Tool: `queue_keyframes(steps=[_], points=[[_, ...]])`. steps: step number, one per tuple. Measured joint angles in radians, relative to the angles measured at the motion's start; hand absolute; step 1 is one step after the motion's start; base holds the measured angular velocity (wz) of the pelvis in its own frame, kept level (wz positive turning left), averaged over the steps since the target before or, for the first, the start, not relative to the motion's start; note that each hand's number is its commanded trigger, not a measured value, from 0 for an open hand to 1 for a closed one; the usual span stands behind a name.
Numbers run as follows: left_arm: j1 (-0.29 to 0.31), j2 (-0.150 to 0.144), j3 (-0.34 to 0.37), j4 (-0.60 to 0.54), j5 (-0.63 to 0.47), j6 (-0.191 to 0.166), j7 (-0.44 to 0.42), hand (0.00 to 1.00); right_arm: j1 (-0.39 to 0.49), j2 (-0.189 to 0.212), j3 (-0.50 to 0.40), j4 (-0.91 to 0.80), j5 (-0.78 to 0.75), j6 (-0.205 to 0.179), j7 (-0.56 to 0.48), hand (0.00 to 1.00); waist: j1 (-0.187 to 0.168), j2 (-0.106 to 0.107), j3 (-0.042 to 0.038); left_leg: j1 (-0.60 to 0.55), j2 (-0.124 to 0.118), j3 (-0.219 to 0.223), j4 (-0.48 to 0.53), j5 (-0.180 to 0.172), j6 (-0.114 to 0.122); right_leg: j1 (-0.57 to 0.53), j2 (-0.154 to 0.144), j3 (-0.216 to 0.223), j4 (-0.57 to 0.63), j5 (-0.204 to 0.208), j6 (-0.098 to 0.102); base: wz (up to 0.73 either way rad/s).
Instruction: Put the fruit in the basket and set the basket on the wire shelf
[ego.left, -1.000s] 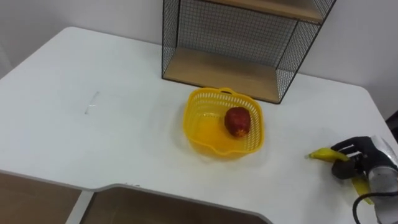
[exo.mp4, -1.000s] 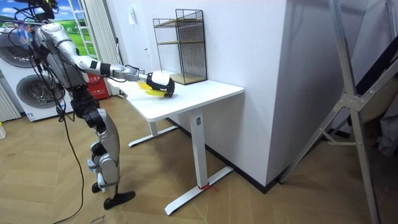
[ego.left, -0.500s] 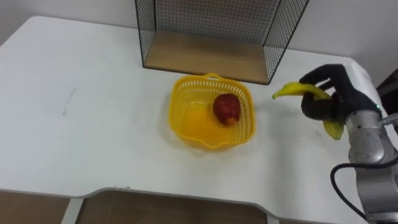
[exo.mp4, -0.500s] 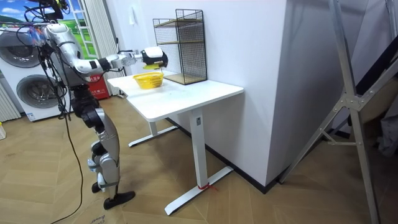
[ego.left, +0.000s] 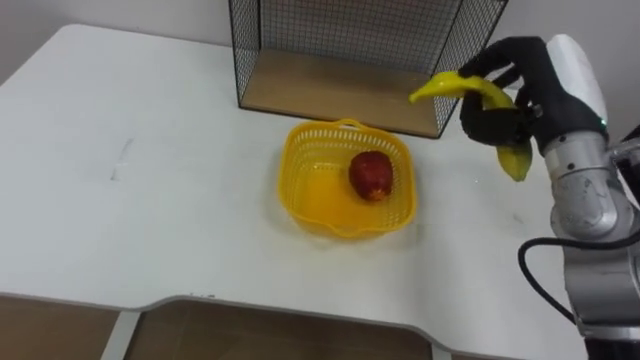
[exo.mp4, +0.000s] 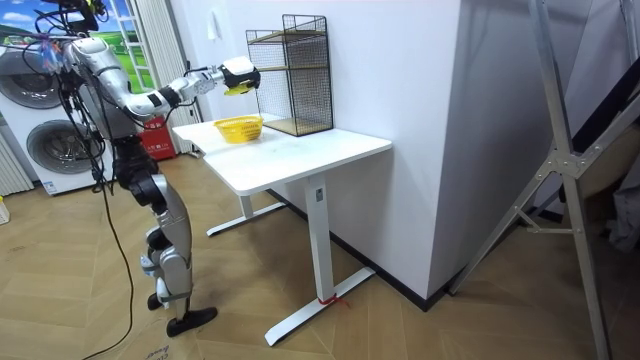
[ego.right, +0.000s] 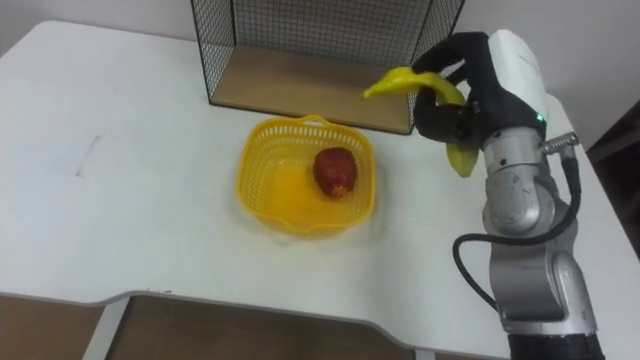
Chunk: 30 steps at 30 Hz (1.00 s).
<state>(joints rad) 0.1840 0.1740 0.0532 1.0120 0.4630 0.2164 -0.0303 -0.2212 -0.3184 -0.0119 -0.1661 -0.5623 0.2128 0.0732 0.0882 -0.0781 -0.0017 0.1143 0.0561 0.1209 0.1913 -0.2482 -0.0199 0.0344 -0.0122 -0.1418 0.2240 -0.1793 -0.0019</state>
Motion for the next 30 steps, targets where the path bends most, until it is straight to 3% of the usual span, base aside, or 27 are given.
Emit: queue_keyframes(steps=[9,16,17,18,19,20,22,23,30], points=[[-0.025,-0.001,-0.001,-0.001,0.0,0.001,0.002,0.0,-0.036,0.034,0.109,-0.013,-0.04,0.03,0.103,1.0,0.029,-0.002,-0.001,-0.017,0.0,-0.008,0.001,0.0,0.0,-0.016,0.0,-0.005,0.0,0.002,-0.001,0.02],[-0.038,0.003,-0.045,-0.003,-0.001,0.001,0.006,0.0,-0.036,0.063,0.147,-0.013,-0.039,0.032,0.16,1.0,0.032,-0.003,0.0046,-0.023,0.0,-0.021,0.002,0.0,0.0,-0.014,-0.001,-0.022,-0.004,0.003,-0.001,0.06],[-0.041,0.003,-0.049,-0.003,-0.001,0.0,0.006,0.0,-0.036,0.066,0.148,-0.013,-0.038,0.033,0.168,0.89,0.033,-0.005,0.0062,-0.024,0.0,-0.022,0.002,0.0,0.0,-0.014,-0.001,-0.023,-0.004,0.003,-0.001,0.0],[-0.041,0.003,-0.05,-0.003,-0.002,0.0,0.006,0.0,-0.036,0.066,0.149,-0.012,-0.037,0.034,0.17,0.58,0.035,-0.007,0.0074,-0.024,0.0,-0.021,0.002,0.0,0.0,-0.014,-0.001,-0.023,-0.004,0.003,-0.001,0.0],[-0.044,0.004,-0.059,-0.003,-0.002,0.0,0.007,0.0,-0.036,0.066,0.149,-0.012,-0.037,0.037,0.171,0.48,0.038,-0.009,0.0102,-0.027,0.0,-0.021,0.002,0.0,0.0,-0.014,-0.001,-0.023,-0.004,0.003,-0.001,0.0],[-0.045,0.004,-0.062,-0.003,-0.002,0.0,0.007,0.0,-0.036,0.066,0.149,-0.012,-0.037,0.04,0.171,0.21,0.039,-0.011,0.0103,-0.031,0.0,-0.021,0.003,0.0,0.0,-0.016,-0.001,-0.023,-0.004,0.003,-0.001,0.0],[-0.047,0.004,-0.065,-0.003,-0.001,0.0,0.007,0.0,-0.036,0.067,0.149,-0.012,-0.038,0.041,0.173,0.05,0.041,-0.012,0.0102,-0.032,0.0,-0.021,0.005,0.0,0.0,-0.016,-0.002,-0.023,-0.004,0.003,-0.001,0.0],[-0.048,0.005,-0.065,-0.002,-0.001,0.0,0.006,0.0,-0.036,0.067,0.149,-0.012,-0.039,0.041,0.182,0.0,0.044,-0.012,0.01,-0.032,0.0,-0.021,0.006,0.0,0.0,-0.016,-0.002,-0.023,-0.004,0.003,-0.001,0.0],[-0.049,0.004,-0.058,-0.002,-0.001,-0.001,0.0,0.0,-0.036,0.067,0.149,-0.012,-0.075,0.043,0.214,0.0,0.053,-0.011,0.0102,-0.033,0.0,-0.021,0.007,0.0,0.0,-0.016,-0.002,-0.023,-0.004,0.003,-0.001,0.0]])
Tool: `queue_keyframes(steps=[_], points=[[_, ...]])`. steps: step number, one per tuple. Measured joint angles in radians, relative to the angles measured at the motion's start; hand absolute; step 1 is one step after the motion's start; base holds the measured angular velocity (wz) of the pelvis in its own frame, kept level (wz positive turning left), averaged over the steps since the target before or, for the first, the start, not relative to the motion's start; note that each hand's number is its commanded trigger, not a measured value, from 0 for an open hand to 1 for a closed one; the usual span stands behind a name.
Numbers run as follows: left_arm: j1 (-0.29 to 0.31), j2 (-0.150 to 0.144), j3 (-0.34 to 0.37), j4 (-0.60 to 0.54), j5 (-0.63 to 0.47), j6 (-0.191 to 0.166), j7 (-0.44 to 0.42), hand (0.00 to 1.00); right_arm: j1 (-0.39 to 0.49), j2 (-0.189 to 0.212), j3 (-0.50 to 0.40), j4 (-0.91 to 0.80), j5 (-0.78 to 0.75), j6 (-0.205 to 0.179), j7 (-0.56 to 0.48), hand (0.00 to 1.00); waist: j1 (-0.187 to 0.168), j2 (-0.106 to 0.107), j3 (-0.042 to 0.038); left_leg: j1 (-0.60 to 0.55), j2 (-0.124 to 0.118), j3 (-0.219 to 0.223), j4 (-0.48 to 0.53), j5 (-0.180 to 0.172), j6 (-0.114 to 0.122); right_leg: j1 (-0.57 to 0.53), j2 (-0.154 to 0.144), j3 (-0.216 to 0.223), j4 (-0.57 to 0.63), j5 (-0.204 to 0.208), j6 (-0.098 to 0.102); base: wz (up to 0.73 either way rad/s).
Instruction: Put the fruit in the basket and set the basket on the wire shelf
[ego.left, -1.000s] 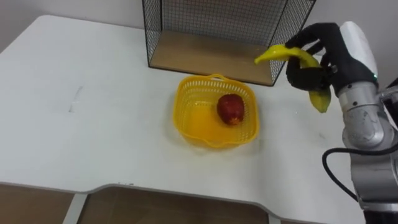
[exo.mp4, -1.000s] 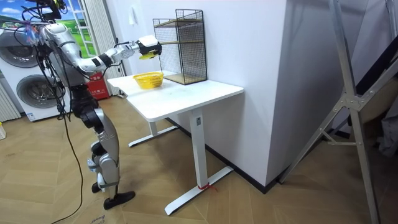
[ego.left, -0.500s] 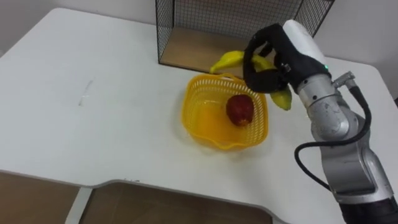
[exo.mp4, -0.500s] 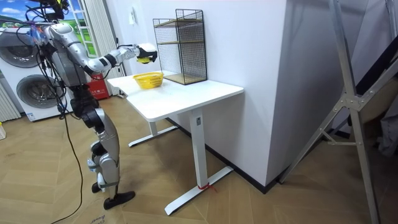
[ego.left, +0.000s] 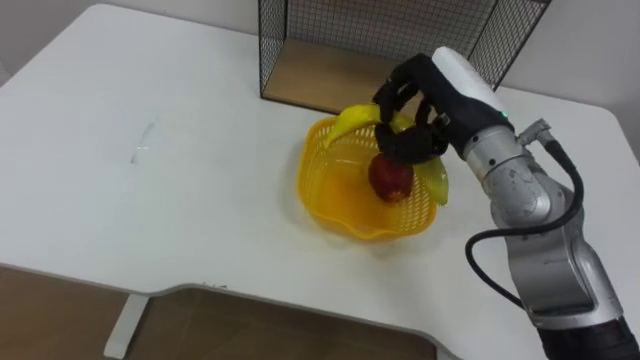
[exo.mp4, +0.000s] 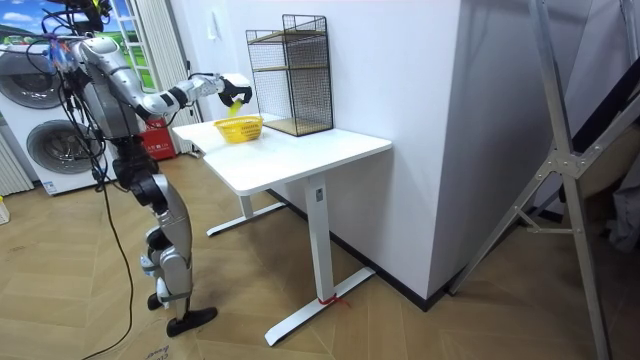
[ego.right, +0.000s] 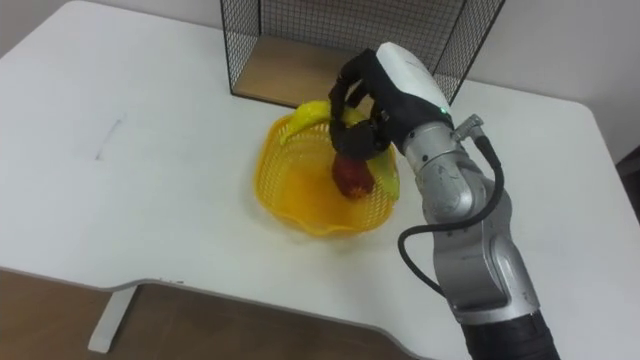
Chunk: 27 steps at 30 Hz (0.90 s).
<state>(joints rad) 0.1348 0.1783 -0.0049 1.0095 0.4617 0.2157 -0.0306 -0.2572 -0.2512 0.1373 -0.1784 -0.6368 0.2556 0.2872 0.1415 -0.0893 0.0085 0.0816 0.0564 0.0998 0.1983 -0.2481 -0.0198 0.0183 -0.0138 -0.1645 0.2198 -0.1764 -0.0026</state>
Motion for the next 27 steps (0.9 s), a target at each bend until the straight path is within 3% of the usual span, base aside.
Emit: queue_keyframes(steps=[27], points=[[-0.009,-0.001,-0.001,0.014,-0.001,-0.007,0.004,0.0,0.006,0.001,0.0,0.006,-0.017,0.0,0.043,0.0,-0.004,-0.004,-0.0014,0.001,0.0,0.002,0.0,0.0,0.0,0.0,0.0,0.001,0.0,0.0,0.0,0.0]])
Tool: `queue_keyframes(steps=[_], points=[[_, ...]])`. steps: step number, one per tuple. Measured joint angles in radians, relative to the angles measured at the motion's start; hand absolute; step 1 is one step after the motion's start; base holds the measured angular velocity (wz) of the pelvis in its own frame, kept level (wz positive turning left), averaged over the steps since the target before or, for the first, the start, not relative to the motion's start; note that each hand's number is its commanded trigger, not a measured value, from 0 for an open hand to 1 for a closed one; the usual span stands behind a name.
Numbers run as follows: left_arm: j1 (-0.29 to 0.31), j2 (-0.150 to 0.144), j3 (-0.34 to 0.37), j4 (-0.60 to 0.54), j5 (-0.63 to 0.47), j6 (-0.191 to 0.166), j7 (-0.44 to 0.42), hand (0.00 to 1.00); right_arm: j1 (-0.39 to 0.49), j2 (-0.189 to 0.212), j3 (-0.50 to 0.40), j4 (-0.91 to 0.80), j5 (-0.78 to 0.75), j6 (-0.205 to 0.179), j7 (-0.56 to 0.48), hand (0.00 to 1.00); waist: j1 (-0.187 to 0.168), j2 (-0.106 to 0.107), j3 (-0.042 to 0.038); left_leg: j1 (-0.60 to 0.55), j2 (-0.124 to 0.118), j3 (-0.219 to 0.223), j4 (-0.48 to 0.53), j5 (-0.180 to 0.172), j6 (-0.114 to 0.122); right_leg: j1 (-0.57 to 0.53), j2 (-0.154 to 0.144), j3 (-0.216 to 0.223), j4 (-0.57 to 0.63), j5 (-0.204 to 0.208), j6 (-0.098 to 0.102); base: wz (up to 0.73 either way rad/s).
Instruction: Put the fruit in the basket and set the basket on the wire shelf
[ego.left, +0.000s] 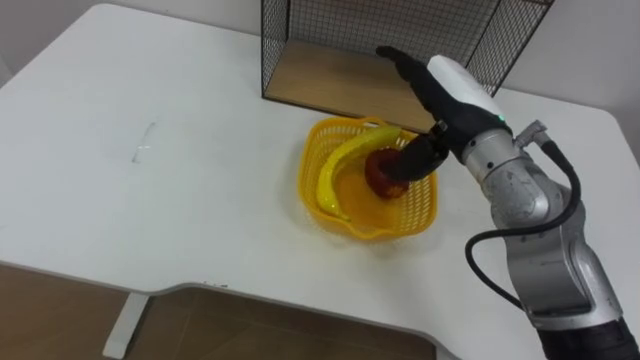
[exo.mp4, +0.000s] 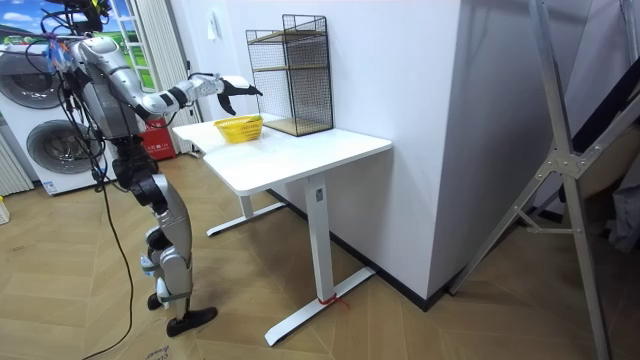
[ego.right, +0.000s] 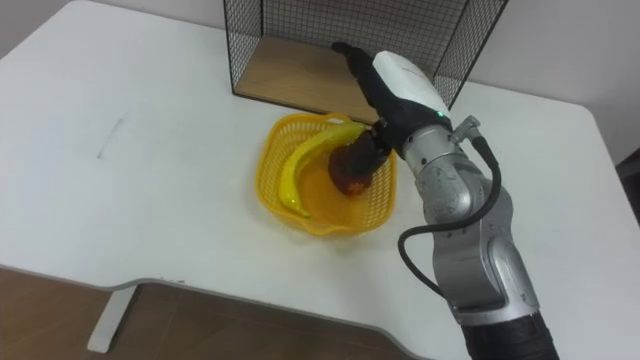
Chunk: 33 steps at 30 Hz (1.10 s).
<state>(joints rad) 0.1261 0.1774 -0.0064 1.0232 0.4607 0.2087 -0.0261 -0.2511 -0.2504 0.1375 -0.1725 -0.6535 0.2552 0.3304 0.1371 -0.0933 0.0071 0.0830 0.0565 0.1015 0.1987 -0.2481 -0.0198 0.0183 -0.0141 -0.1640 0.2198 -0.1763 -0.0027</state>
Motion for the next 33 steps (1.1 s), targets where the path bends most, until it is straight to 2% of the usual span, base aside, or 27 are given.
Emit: queue_keyframes(steps=[3,9,10,13,15,16,17,18,20,21,23,25,26,27,28,29,30,31,33], points=[[0.0,0.001,0.001,0.008,-0.033,0.0,0.013,0.0,0.003,0.0,0.0,0.005,0.043,0.0,0.0,0.0,-0.004,0.0,0.0,0.001,0.0,0.0,0.0,0.0,0.0,0.001,0.0,0.0,0.0,0.0,0.0,0.0],[0.027,0.0,0.011,0.019,-0.038,-0.006,0.04,0.0,0.025,-0.002,-0.007,0.008,0.284,-0.001,-0.043,0.0,-0.021,0.005,0.0029,0.012,0.001,0.0,0.0,0.0,0.0,0.01,0.0,0.0,0.0,0.0,0.0,0.0],[0.039,-0.003,0.025,0.017,-0.038,-0.01,0.043,0.0,0.026,-0.002,-0.016,0.008,0.31,-0.005,-0.057,0.0,-0.026,0.009,0.0058,0.015,0.001,0.0,0.0,0.0,0.0,0.017,0.0,0.0,-0.002,0.0,0.0,0.0],[0.056,-0.008,0.064,0.014,-0.071,-0.021,0.055,0.0,0.028,-0.002,-0.096,0.007,0.382,-0.024,-0.113,0.0,-0.045,0.013,0.0057,0.006,0.0,-0.011,0.001,0.0,0.0,0.016,-0.002,-0.011,-0.002,0.0,0.0,0.12],[0.088,-0.007,0.089,0.012,-0.104,-0.035,0.066,0.0,0.046,-0.002,-0.153,-0.001,0.438,-0.042,-0.157,0.0,-0.061,0.017,0.0002,0.006,0.001,-0.018,0.001,0.0,0.0,0.017,-0.002,-0.017,-0.002,0.0,0.0,0.11],[0.113,-0.007,0.106,0.011,-0.13,-0.04,0.067,0.0,0.074,-0.003,-0.193,-0.009,0.464,-0.06,-0.189,0.0,-0.065,0.025,-0.0086,0.01,0.001,-0.018,-0.002,0.0,0.0,0.019,0.0,-0.017,-0.003,0.0,0.0,0.0],[0.138,-0.008,0.118,0.011,-0.154,-0.04,0.068,0.0,0.103,-0.004,-0.225,-0.01,0.477,-0.075,-0.227,0.0,-0.072,0.035,-0.0122,0.016,0.001,-0.017,-0.002,0.0,0.0,0.027,0.0,-0.017,-0.003,0.0,0.0,0.0],[0.15,-0.008,0.126,0.015,-0.17,-0.041,0.07,0.0,0.117,-0.004,-0.24,-0.01,0.483,-0.078,-0.246,0.0,-0.078,0.041,-0.0122,0.021,0.001,-0.017,-0.002,0.0,0.0,0.032,-0.001,-0.018,-0.005,0.0,0.0,-0.05],[0.179,-0.008,0.183,0.04,-0.257,-0.051,0.103,0.0,0.175,-0.004,-0.299,-0.006,0.533,-0.087,-0.313,0.0,-0.089,0.062,-0.0166,0.034,0.001,-0.009,-0.008,0.0,0.0,0.043,-0.001,-0.017,-0.014,0.0,0.0,-0.07],[0.184,-0.008,0.205,0.043,-0.281,-0.051,0.112,0.0,0.19,-0.004,-0.313,0.0,0.543,-0.092,-0.329,0.0,-0.097,0.065,-0.0161,0.035,0.001,-0.01,-0.007,0.0,0.0,0.047,-0.001,-0.017,-0.018,0.0,0.0,0.0],[0.188,-0.007,0.305,0.082,-0.395,-0.07,0.148,0.0,0.266,-0.004,-0.352,0.007,0.569,-0.092,-0.398,0.0,-0.099,0.082,-0.0158,0.047,0.001,-0.003,-0.01,0.0,0.0,0.051,0.0,-0.004,-0.014,0.0,0.0,-0.08],[0.192,-0.008,0.374,0.098,-0.454,-0.077,0.174,0.0,0.325,-0.004,-0.38,0.009,0.586,-0.092,-0.435,0.0,-0.101,0.098,-0.0154,0.048,0.001,0.003,-0.009,0.0,0.0,0.051,-0.001,-0.002,-0.016,0.0,0.0,-0.1],[0.195,-0.008,0.421,0.09,-0.481,-0.08,0.197,0.0,0.366,-0.005,-0.403,0.009,0.595,-0.092,-0.456,0.0,-0.102,0.098,-0.0114,0.046,-0.001,0.003,-0.011,0.0,0.0,0.048,-0.002,-0.002,-0.015,-0.001,0.001,0.0],[0.199,-0.008,0.442,0.077,-0.492,-0.079,0.209,0.0,0.385,-0.005,-0.413,0.009,0.609,-0.092,-0.468,0.0,-0.102,0.103,-0.0123,0.045,-0.001,0.003,-0.011,0.0,0.0,0.046,-0.003,-0.002,-0.014,-0.001,0.001,0.0],[0.199,-0.006,0.485,0.039,-0.5,-0.08,0.236,0.0,0.414,-0.005,-0.428,0.009,0.622,-0.092,-0.491,0.0,-0.103,0.11,-0.0157,0.042,-0.001,0.005,-0.016,-0.001,0.001,0.037,-0.003,0.0,-0.009,-0.003,0.002,-0.04],[0.201,-0.004,0.542,-0.003,-0.499,-0.08,0.271,0.0,0.434,-0.005,-0.441,0.009,0.623,-0.091,-0.505,0.0,-0.101,0.107,-0.0147,0.041,-0.001,0.007,-0.017,0.0,0.001,0.031,-0.003,0.004,0.002,-0.006,0.001,-0.04],[0.2,-0.003,0.569,-0.027,-0.499,-0.08,0.29,0.0,0.441,-0.005,-0.447,0.009,0.623,-0.091,-0.512,0.0,-0.101,0.115,-0.018,0.041,-0.001,0.007,-0.017,0.0,0.0,0.032,-0.002,0.005,0.002,-0.006,0.001,0.0],[0.199,0.001,0.61,-0.088,-0.501,-0.079,0.327,0.0,0.453,-0.005,-0.458,0.008,0.618,-0.091,-0.53,0.0,-0.101,0.115,-0.0149,0.041,0.0,0.006,-0.017,0.0,0.0,0.033,-0.001,0.009,0.001,-0.006,0.0,0.03],[0.202,0.006,0.646,-0.186,-0.5,-0.082,0.383,0.0,0.468,-0.005,-0.475,0.008,0.611,-0.092,-0.552,0.0,-0.095,0.118,-0.017,0.04,0.0,0.004,-0.017,0.0,0.0,0.033,-0.001,0.008,0.001,-0.006,0.0,0.0]])
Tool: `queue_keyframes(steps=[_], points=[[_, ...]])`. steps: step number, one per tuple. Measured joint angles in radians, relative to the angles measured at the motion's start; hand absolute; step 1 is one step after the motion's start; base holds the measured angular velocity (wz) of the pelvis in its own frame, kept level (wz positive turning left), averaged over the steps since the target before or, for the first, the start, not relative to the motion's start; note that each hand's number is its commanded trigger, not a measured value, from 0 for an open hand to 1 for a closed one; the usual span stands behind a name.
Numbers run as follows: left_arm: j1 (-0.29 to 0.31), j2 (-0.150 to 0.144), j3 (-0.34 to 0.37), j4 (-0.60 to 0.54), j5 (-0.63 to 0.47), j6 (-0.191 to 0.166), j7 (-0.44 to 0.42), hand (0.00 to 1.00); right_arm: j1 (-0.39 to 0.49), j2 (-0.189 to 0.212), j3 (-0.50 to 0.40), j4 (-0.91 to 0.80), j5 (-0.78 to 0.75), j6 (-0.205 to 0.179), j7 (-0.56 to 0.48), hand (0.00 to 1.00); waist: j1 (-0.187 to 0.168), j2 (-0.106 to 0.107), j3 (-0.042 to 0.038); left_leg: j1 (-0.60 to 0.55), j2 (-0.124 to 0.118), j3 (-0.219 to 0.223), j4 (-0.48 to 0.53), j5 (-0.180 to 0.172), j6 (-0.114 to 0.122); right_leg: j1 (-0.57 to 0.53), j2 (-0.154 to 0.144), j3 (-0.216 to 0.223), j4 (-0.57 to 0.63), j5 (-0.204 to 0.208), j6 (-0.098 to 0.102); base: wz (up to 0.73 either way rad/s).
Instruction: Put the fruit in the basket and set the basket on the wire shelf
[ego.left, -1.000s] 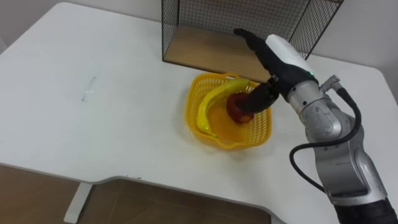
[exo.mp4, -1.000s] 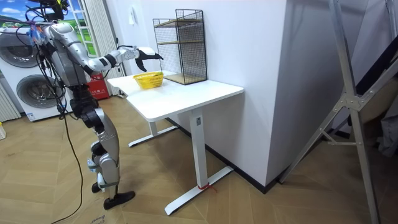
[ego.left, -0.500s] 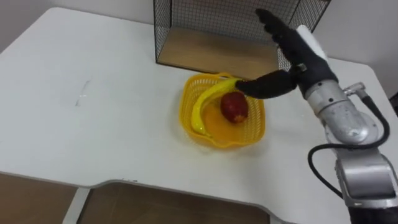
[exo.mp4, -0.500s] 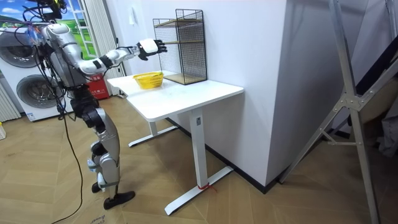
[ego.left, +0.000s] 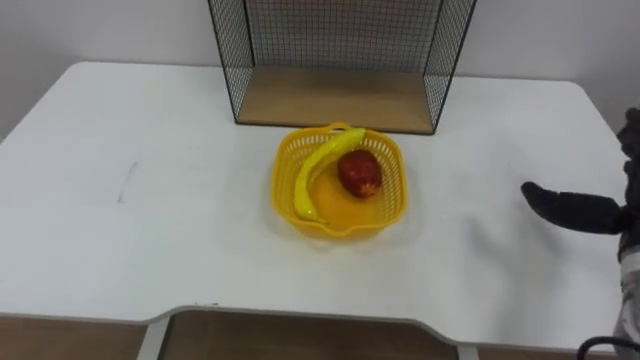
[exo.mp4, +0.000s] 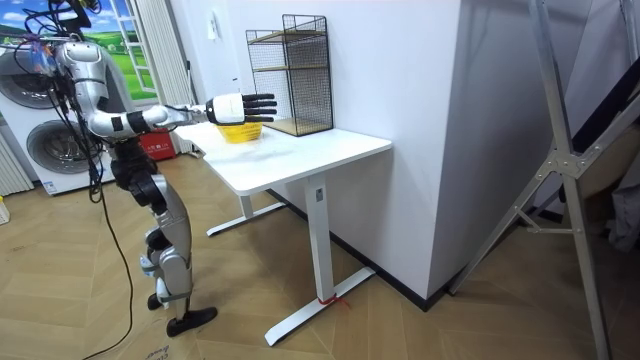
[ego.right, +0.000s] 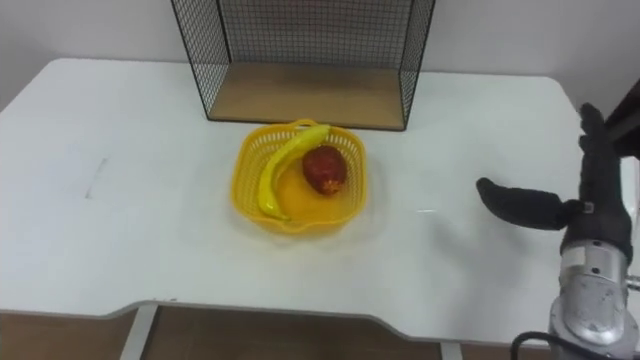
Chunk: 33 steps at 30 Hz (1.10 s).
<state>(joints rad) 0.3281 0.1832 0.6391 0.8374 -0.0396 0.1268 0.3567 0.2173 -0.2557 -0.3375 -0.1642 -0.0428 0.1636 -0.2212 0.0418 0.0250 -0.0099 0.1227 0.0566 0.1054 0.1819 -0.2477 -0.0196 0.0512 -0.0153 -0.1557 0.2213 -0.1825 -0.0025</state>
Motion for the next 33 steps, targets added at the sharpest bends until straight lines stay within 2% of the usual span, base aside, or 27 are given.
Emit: queue_keyframes(steps=[2,3,5,6,8,10,12,14,18,21,22,25,30,32,33], points=[[-0.005,0.003,0.04,-0.191,0.003,0.0,0.073,0.0,0.024,0.001,-0.007,-0.011,0.0,0.0,-0.03,0.0,0.01,0.002,0.0014,0.005,0.0,0.002,0.001,0.0,0.0,0.001,0.001,0.002,0.0,0.0,0.0,-0.02],[-0.008,0.004,0.045,-0.24,0.003,-0.003,0.091,0.0,0.033,0.001,-0.009,-0.017,-0.001,0.0,-0.035,0.0,0.016,0.002,0.0015,0.006,0.0,0.004,-0.001,0.0,0.0,0.001,0.001,0.006,0.0,0.0,0.0,-0.06],[-0.012,0.01,0.049,-0.437,0.008,-0.007,0.16,0.0,0.039,0.002,-0.008,-0.018,-0.001,-0.001,-0.048,0.0,0.026,0.001,0.0015,0.006,-0.001,0.001,-0.003,0.0,0.0,0.001,0.0,0.006,-0.001,0.0,0.0,-0.02],[-0.011,0.01,0.049,-0.491,0.011,-0.008,0.174,0.0,0.04,0.005,-0.008,-0.018,-0.001,-0.001,-0.05,0.0,0.029,0.0,0.0015,0.006,-0.001,0.001,-0.003,0.0,0.0,0.001,0.0,0.004,-0.001,0.0,0.0,0.0],[-0.019,0.015,0.042,-0.667,0.012,-0.02,0.227,0.0,0.04,0.007,0.005,-0.011,-0.009,-0.003,-0.049,0.0,0.036,0.0,0.0021,0.006,-0.001,0.001,-0.004,0.0,0.0,0.0,0.0,0.0,-0.002,0.0,0.001,0.0],[-0.028,0.014,0.022,-0.779,0.014,-0.022,0.251,0.0,0.046,0.012,0.013,-0.009,-0.007,-0.003,-0.045,0.0,0.04,0.0,0.0031,0.006,-0.002,0.001,-0.003,0.0,0.0,0.0,-0.001,0.0,-0.003,0.0,0.001,0.0],[-0.022,0.012,-0.003,-0.887,0.015,-0.026,0.263,0.0,0.05,0.034,0.014,-0.009,0.003,-0.006,-0.037,0.0,0.04,0.0,0.0055,0.005,-0.002,0.0,-0.001,0.0,0.0,0.001,-0.001,-0.001,-0.005,0.0,0.002,0.0],[-0.018,0.013,-0.026,-0.979,0.011,-0.057,0.264,0.0,0.05,0.047,0.023,-0.009,0.036,-0.028,-0.019,0.0,0.04,0.008,0.01,0.004,-0.002,0.0,-0.002,0.0,0.0,0.001,-0.001,-0.002,-0.008,-0.001,0.002,0.0],[-0.029,0.011,-0.095,-1.064,0.002,-0.103,0.255,0.0,0.049,0.06,0.063,-0.008,0.079,-0.07,0.015,0.0,0.017,0.01,0.012,-0.004,-0.002,-0.005,0.007,0.0,0.0,-0.001,-0.002,-0.011,-0.012,-0.001,0.002,0.07],[-0.03,-0.011,-0.157,-1.105,0.002,-0.139,0.208,0.0,0.049,0.08,0.083,-0.004,0.1,-0.104,0.061,0.0,0.012,0.009,0.0125,-0.008,-0.002,-0.009,0.007,0.0,0.0,-0.001,-0.001,-0.015,-0.016,-0.001,0.002,0.04],[-0.031,-0.02,-0.186,-1.119,0.002,-0.144,0.188,0.0,0.049,0.085,0.084,-0.003,0.119,-0.114,0.075,0.0,0.011,0.007,0.0136,-0.009,-0.002,-0.011,0.008,0.0,0.0,-0.001,-0.002,-0.018,-0.016,-0.001,0.002,0.06],[-0.051,-0.02,-0.262,-1.139,-0.016,-0.164,0.142,0.0,0.034,0.088,0.106,0.023,0.185,-0.137,0.115,0.0,-0.006,-0.009,0.0202,-0.011,-0.002,-0.015,0.008,0.0,0.0,-0.001,-0.002,-0.023,-0.017,-0.001,0.002,0.04],[-0.092,-0.02,-0.368,-1.14,-0.162,-0.207,0.019,0.0,0.027,0.093,0.173,0.036,0.292,-0.173,0.203,0.0,-0.011,-0.017,0.0178,-0.009,-0.002,-0.013,0.007,0.0,0.0,0.001,-0.001,-0.018,-0.019,0.0,0.002,-0.03],[-0.098,-0.021,-0.422,-1.14,-0.257,-0.239,-0.037,0.0,0.027,0.1,0.2,0.039,0.34,-0.209,0.237,0.0,-0.017,-0.017,0.0178,-0.005,-0.001,-0.007,0.007,0.0,0.0,0.001,0.0,-0.012,-0.017,0.0,0.002,-0.07],[-0.098,-0.021,-0.438,-1.14,-0.272,-0.242,-0.052,0.0,0.027,0.105,0.203,0.042,0.356,-0.214,0.247,0.0,-0.017,-0.017,0.0178,-0.005,-0.001,-0.005,0.007,0.0,0.0,0.001,0.0,-0.012,-0.017,0.0,0.002,-0.04]])
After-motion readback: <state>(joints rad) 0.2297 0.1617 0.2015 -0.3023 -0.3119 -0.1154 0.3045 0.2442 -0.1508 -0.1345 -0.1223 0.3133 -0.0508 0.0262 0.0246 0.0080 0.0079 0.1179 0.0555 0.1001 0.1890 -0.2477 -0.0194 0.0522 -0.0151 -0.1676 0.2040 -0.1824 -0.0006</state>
